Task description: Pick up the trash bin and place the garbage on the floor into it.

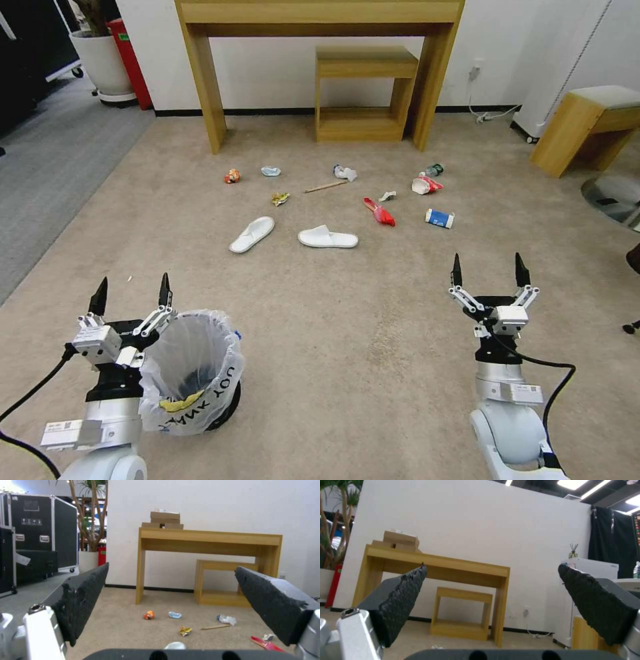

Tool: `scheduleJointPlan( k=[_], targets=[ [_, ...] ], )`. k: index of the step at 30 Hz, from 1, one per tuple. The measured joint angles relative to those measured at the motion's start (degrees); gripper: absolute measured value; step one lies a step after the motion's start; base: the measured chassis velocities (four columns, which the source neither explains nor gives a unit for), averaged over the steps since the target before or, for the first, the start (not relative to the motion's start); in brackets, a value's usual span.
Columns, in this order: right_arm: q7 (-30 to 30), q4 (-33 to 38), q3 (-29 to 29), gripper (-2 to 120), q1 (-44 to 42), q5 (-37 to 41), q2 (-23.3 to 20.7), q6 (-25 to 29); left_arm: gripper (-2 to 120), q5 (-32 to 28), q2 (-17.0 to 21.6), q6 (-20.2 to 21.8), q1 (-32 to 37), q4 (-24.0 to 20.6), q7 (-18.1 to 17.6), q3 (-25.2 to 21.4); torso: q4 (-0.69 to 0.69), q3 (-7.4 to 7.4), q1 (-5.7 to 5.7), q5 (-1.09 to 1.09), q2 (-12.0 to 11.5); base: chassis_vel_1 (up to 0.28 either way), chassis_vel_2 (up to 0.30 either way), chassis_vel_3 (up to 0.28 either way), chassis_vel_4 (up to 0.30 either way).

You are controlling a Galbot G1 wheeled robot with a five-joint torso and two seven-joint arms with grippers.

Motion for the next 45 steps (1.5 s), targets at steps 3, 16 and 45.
scheduleJointPlan(
  k=[3, 16, 45],
  targets=[
    [-0.02, 0.00, 0.00, 100, 0.00, 0.00, 0.00, 0.01, 100, -0.01, 0.03, 0.00, 0.06, -0.17, 0.08, 0.03, 0.00, 0.00, 0.00, 0.00, 0.00, 0.000, 0.000, 0.000, 0.000],
    [-0.04, -0.19, 0.20, 100, 0.20, -0.27, 0.07, 0.09, 100, -0.70, 0.25, -0.01, -0.20, -0.26, 0.10, 0.08, 0.00, 0.00, 0.00, 0.00, 0.00, 0.000, 0.000, 0.000, 0.000],
    [-0.71, -1.53, -0.37, 100, 1.07, -0.98, 0.37, 0.19, 99, -1.92, 0.32, -0.01, -0.67, 0.11, 0.54, 0.27, -0.01, 0.00, 0.00, 0.00, 0.00, 0.035, 0.036, -0.031, -0.034]
  ],
)
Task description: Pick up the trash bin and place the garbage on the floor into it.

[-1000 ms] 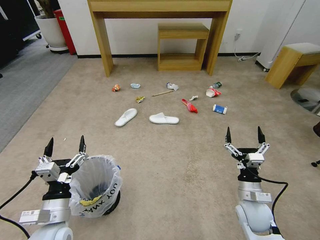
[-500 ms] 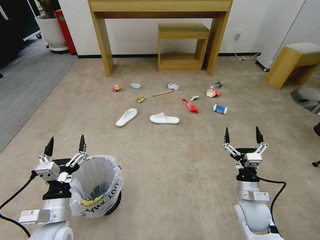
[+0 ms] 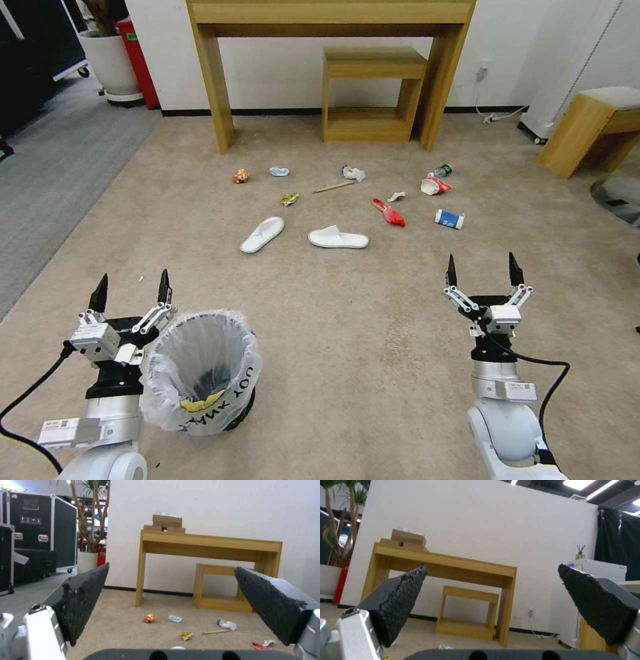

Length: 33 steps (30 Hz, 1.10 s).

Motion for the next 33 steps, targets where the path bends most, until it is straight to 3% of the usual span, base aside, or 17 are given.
scheduleJointPlan(
  k=[33],
  targets=[
    [0.30, 0.31, -0.29, 100, -0.08, 0.03, 0.26, 0.21, 99, 0.61, -0.33, 0.31, -0.18, 1.16, -0.64, 0.41, 0.01, 0.00, 0.00, 0.00, 0.00, 0.000, 0.000, 0.000, 0.000]
  ],
)
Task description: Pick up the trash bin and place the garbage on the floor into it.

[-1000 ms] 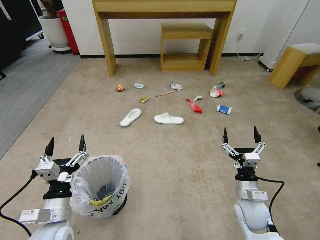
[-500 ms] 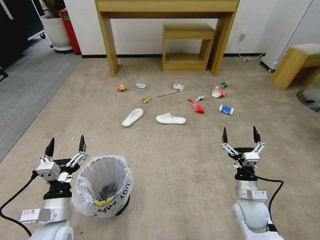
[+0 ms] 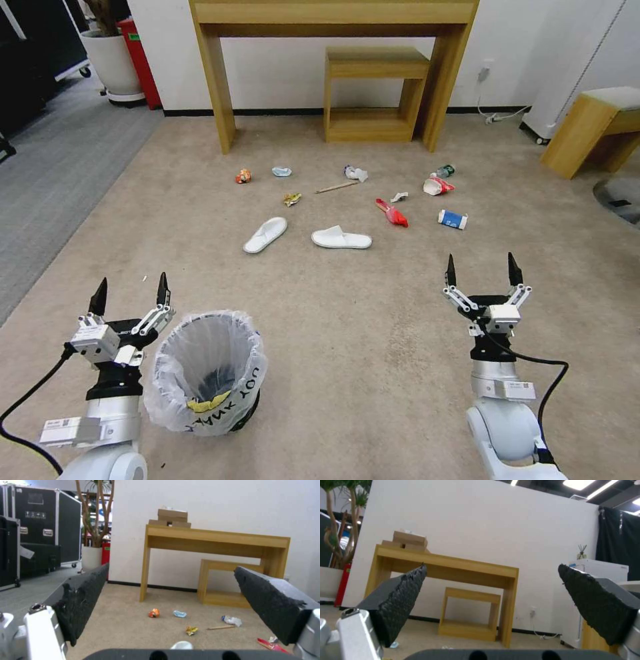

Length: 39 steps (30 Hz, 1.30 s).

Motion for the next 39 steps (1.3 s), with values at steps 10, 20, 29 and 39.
scheduleJointPlan(
  k=[10, 20, 29, 39],
  targets=[
    [-0.87, -0.72, -0.60, 100, 0.34, -0.52, -0.26, 0.00, 99, 0.77, -0.73, -0.33, 0.61, -0.60, 0.11, 0.61, 0.00, 0.00, 0.00, 0.00, 0.00, 0.000, 0.000, 0.000, 0.000],
    [-1.72, -1.28, -0.55, 100, 0.14, 0.15, -0.28, 0.43, 99, 1.10, -0.98, -0.74, 1.00, -0.78, 0.32, 0.61, 0.00, 0.00, 0.00, 0.00, 0.00, 0.000, 0.000, 0.000, 0.000],
    [-2.40, -1.70, -0.53, 100, 0.28, 1.15, -0.55, 0.89, 99, 1.51, -1.32, -0.92, 0.97, -0.63, 0.41, 0.90, 0.00, 0.00, 0.00, -0.01, 0.00, -0.082, 0.071, 0.078, -0.075],
    [-2.39, -1.91, -0.46, 100, 0.61, 1.63, -0.84, 0.85, 99, 1.80, -1.27, -0.34, 1.14, -0.84, -0.25, 0.67, 0.01, 0.01, 0.02, 0.00, -0.02, -0.088, 0.082, 0.082, -0.080]
  ],
)
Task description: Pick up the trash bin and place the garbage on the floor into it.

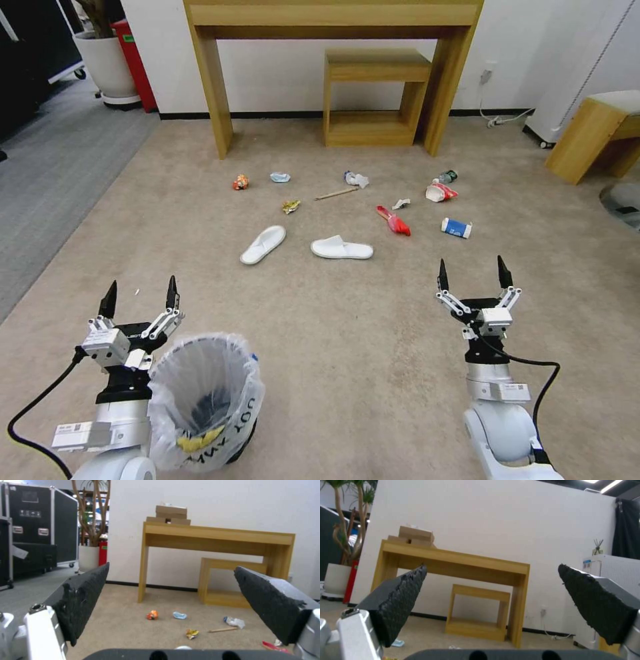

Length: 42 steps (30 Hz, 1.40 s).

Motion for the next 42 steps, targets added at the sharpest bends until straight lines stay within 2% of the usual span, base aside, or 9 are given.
scheduleJointPlan(
  k=[5, 12, 13, 14, 17, 25, 30, 36, 42],
  targets=[
    [1.05, 0.84, -0.33, 100, -0.69, 1.88, -1.22, -2.94, 99, 1.78, 0.44, 1.93, 0.46, -0.05, -1.64, -0.96, -0.01, -0.02, -0.02, 0.00, 0.01, 0.000, 0.000, 0.000, 0.000],
    [1.80, 1.19, -1.46, 100, -2.06, 5.68, -4.25, -5.27, 100, 2.32, 5.02, 12.21, 4.69, -3.30, -7.67, -1.83, 0.00, -0.01, -0.02, -0.03, 0.01, 0.000, 0.000, 0.000, 0.000],
    [1.79, 1.07, -1.46, 100, -2.35, 5.69, -4.65, -5.09, 100, -1.05, 6.99, 17.14, 6.55, -5.73, -9.60, -1.33, -0.01, -0.01, -0.03, 0.01, 0.01, 0.000, 0.000, 0.000, 0.000],
    [1.79, 1.07, -1.46, 100, -2.35, 5.69, -4.65, -5.09, 100, -1.05, 6.99, 17.14, 6.55, -5.73, -9.60, -1.33, -0.01, -0.01, -0.03, 0.01, 0.01, 0.000, 0.000, 0.000, 0.000],
    [1.86, 0.93, -1.31, 100, -2.48, 5.68, -5.35, -4.81, 100, -10.44, 13.31, 28.34, 10.03, -10.20, -17.24, -1.17, 0.00, -0.01, -0.02, 0.00, 0.02, 0.000, 0.000, 0.000, 0.000],
    [2.37, 0.96, -1.07, 100, -2.90, 4.76, -5.13, -4.74, 100, -28.99, 24.29, 38.01, 13.84, -14.82, -29.63, -0.54, -0.01, -0.01, -0.02, 0.00, 0.02, 0.000, 0.000, 0.000, 0.000],
    [2.49, 1.23, -0.71, 100, -3.56, 4.25, -4.76, -4.71, 100, -34.31, 28.60, 39.28, 14.16, -14.16, -33.20, -0.15, 0.00, -0.01, -0.02, -0.02, 0.02, 0.000, 0.000, 0.000, 0.000],
    [2.98, 2.37, 0.21, 100, -4.81, 3.47, -4.50, -4.86, 100, -45.13, 41.24, 38.59, 11.36, -8.79, -38.04, -0.65, -0.02, 0.00, -0.02, -0.01, 0.02, 0.000, 0.000, 0.000, 0.000],
    [3.08, 3.48, 1.58, 100, -6.65, 3.05, -4.09, -4.67, 100, -48.15, 45.83, 39.19, 12.43, -7.13, -40.23, 0.82, -0.01, 0.00, -0.02, 0.00, 0.02, 0.000, 0.000, 0.000, 0.000]
  ],
)
